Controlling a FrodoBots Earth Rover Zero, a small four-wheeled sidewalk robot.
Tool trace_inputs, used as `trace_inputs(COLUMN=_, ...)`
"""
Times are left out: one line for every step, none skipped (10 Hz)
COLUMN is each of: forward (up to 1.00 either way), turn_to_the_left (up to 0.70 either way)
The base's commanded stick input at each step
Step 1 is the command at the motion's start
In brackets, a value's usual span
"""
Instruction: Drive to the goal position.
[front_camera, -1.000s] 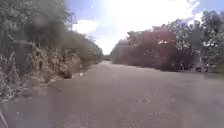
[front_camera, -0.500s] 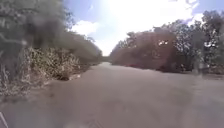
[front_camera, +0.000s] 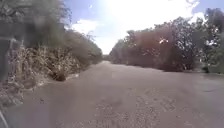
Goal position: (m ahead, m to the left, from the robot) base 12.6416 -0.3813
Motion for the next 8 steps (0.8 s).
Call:
trace_inputs(forward=0.5, turn_to_the_left=0.0)
trace_inputs(forward=0.5, turn_to_the_left=0.0)
trace_inputs(forward=0.5, turn_to_the_left=0.0)
trace_inputs(forward=0.5, turn_to_the_left=0.0)
trace_inputs(forward=0.5, turn_to_the_left=0.0)
trace_inputs(forward=0.5, turn_to_the_left=0.0)
trace_inputs(forward=0.5, turn_to_the_left=0.0)
trace_inputs(forward=0.5, turn_to_the_left=0.0)
